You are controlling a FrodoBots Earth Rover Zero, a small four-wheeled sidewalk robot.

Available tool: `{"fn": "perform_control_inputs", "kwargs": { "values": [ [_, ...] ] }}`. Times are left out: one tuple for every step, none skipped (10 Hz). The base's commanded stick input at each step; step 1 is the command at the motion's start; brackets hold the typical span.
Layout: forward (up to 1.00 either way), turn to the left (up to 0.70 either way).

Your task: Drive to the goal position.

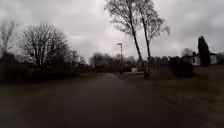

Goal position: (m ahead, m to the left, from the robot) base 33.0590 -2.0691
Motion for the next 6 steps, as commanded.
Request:
{"fn": "perform_control_inputs", "kwargs": {
  "values": [
    [1.0,0.0],
    [1.0,0.0],
    [1.0,0.21],
    [1.0,0.4],
    [1.0,0.4],
    [1.0,0.36]
  ]
}}
